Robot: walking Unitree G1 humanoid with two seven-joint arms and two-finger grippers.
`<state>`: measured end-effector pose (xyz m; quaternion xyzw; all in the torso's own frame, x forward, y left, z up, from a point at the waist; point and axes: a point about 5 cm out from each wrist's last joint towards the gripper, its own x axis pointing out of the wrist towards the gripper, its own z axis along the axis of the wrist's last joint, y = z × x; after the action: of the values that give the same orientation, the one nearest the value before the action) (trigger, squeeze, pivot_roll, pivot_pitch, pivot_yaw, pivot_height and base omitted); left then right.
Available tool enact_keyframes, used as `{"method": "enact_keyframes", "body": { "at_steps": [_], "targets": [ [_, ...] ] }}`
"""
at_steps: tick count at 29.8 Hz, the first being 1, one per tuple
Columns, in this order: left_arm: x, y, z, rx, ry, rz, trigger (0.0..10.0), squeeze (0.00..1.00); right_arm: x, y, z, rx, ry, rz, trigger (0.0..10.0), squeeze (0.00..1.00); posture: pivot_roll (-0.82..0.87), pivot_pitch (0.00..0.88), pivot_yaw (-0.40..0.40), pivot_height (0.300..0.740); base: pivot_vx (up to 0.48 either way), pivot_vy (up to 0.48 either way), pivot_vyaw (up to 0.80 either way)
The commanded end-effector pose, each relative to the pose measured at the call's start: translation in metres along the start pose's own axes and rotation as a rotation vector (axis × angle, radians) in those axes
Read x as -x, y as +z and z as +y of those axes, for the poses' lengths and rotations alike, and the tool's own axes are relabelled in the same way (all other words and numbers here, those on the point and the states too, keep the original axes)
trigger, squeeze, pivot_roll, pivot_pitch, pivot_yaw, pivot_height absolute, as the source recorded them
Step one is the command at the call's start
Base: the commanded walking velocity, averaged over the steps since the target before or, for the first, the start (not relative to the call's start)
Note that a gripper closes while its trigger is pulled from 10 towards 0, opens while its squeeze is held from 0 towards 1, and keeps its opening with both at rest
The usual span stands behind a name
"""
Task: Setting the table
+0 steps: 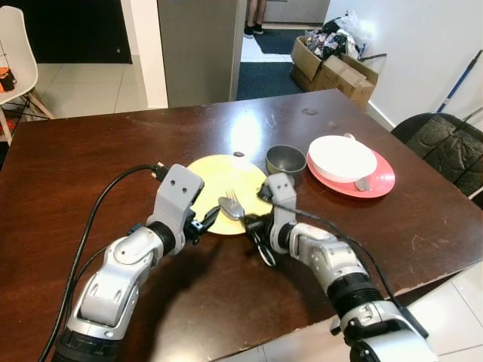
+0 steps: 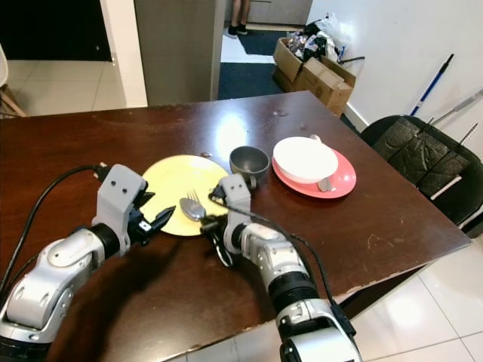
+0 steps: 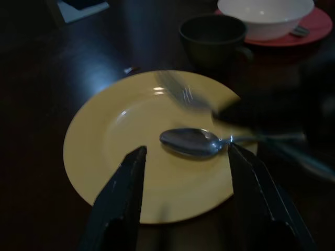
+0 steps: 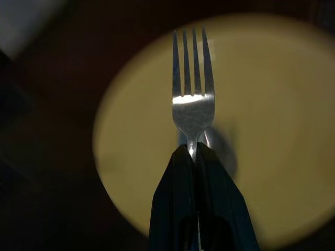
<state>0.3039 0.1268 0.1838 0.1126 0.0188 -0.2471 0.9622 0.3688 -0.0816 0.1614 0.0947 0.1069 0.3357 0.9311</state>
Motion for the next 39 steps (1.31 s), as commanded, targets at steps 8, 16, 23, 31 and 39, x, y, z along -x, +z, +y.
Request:
{"method": "enact_keyframes", "body": {
  "at_steps": [8, 16, 23, 31, 39],
  "targets": [
    [0.000, 0.005, 0.006, 0.005, 0.051, -0.024, 10.0, 0.00, 0.015, 0.060, 0.031, 0.038, 0.088, -0.344, 10.0, 0.00, 0.06, 0.070, 0.014, 0.740, 0.000, 0.000, 0.00],
    [0.003, 0.011, 0.018, 0.028, 0.142, -0.053, 10.0, 0.00, 0.023, 0.058, 0.029, 0.142, -0.087, -0.431, 10.0, 0.00, 0.04, 0.079, 0.009, 0.740, 0.000, 0.000, 0.00],
    [0.013, 0.007, 0.029, 0.067, 0.235, -0.068, 10.0, 0.00, 0.048, 0.039, 0.008, 0.229, -0.317, -0.390, 10.0, 0.00, 0.02, 0.067, 0.037, 0.740, 0.000, 0.000, 0.00],
    [0.020, 0.005, 0.037, 0.086, 0.283, -0.077, 10.0, 0.00, 0.065, 0.029, 0.005, 0.260, -0.389, -0.400, 10.0, 0.00, 0.00, 0.052, 0.051, 0.740, 0.000, 0.000, 0.00],
    [0.024, 0.006, 0.037, 0.116, 0.309, -0.114, 10.0, 0.00, 0.074, 0.026, 0.002, 0.283, -0.447, -0.401, 10.0, 0.00, 0.01, 0.035, 0.065, 0.740, 0.000, 0.000, 0.00]
  ]
}}
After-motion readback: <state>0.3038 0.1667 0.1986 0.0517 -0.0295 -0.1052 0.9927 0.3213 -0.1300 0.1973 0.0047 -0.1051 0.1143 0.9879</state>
